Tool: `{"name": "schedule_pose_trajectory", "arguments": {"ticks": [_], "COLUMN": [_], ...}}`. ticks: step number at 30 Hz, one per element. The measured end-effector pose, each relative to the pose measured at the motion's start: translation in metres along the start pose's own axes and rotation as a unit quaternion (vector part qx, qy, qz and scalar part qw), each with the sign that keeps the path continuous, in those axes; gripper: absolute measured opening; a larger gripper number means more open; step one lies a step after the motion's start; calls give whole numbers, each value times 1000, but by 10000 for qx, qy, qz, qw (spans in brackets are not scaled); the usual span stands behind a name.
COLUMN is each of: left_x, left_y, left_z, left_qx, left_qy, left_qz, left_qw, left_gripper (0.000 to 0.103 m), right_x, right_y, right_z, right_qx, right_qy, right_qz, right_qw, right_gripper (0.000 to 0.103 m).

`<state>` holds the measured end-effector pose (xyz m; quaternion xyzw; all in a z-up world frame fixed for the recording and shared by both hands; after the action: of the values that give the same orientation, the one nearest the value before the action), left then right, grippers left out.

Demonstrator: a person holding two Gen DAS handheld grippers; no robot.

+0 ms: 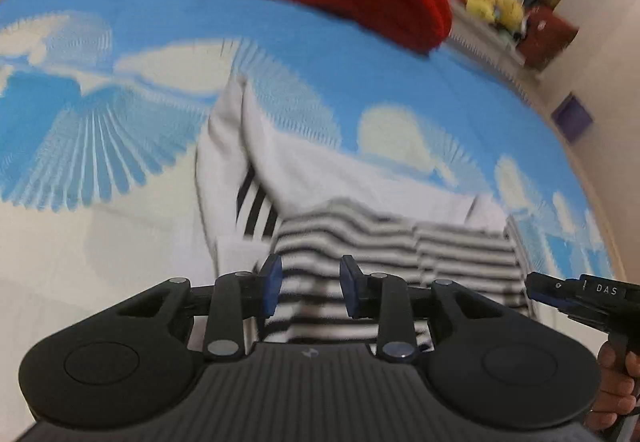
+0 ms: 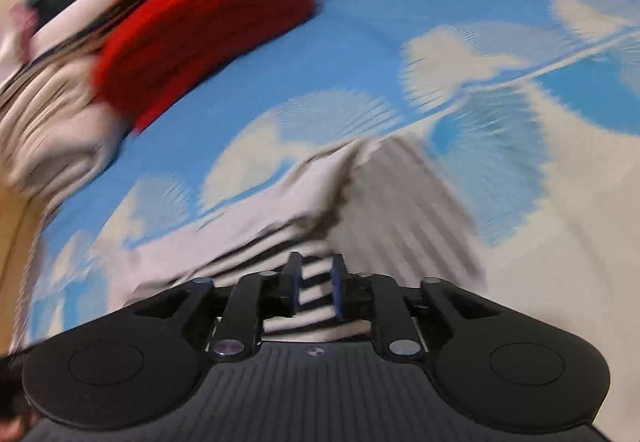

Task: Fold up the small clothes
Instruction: 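Grasp the striped sleeve ends with both tools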

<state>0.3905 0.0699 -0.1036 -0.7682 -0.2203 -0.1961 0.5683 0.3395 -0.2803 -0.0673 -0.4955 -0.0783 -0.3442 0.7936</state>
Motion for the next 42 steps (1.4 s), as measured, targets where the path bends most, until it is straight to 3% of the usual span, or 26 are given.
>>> {"name": "schedule_pose_trajectory", "arguments": {"ticks": [2,4,7,9,11,13,16,19,24,30,33,36,40,42], "left_x": [-11,-11,2,7,6,-2,-21,-27,-35,-59,-87,-132,-187,-207], "left_y": [20,23,6,-2,-5,-5,5,-10,-64,-154,-187,-210,-210,-200], "left_z": [12,19,10,2,-1,1,12,19,18,14,11,13,24,34], "left_qx": [391,460,413,175,-21,58,409,447,711,533,546,500,544,714], "left_qy": [68,107,344,425,491,564,833,759,689,505,547,438,67,-125], "left_qz": [527,621,349,209,317,574,1019,906,338,-48,-81,-4,173,314], "left_qw": [9978,9970,9979,9987,9983,9967,9905,9920,9945,9973,9970,9978,9983,9969], "left_gripper": [29,28,27,27,27,27,28,28,28,28,28,35,62,62], "right_x": [-10,-18,-14,-9,-5,-12,-24,-27,-30,-45,-67,-94,-137,-159], "right_y": [18,36,34,25,20,19,33,28,-16,-121,-171,-202,-216,-211], "right_z": [-5,-21,-21,-11,-2,3,0,-7,-9,-17,-31,-56,-93,-107], "right_qx": [-176,-713,-621,-435,-215,-87,-711,-798,-1028,-576,-454,-455,-679,-896], "right_qy": [29,61,177,58,-2,-126,-350,-312,-572,-244,-248,-82,223,126], "right_qz": [471,880,798,579,522,648,1107,1029,501,-190,-447,-465,-353,-259], "right_qw": [9987,9935,9947,9974,9984,9978,9907,9910,9918,9979,9977,9978,9968,9956], "right_gripper": [24,21,21,22,23,24,23,23,23,25,34,37,39,39]}}
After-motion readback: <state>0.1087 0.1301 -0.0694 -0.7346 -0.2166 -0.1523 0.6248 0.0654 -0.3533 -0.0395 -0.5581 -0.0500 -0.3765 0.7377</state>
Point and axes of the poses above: each gripper's, at about its wrist camera, not at the fingertips, and y roughly the way its jaws point, z to its left, x to its top, the point moved 4 cm from there along y, roughly the way its jaws point, and after that the axes turned 6 degrees about y, right-handed, at the moved point
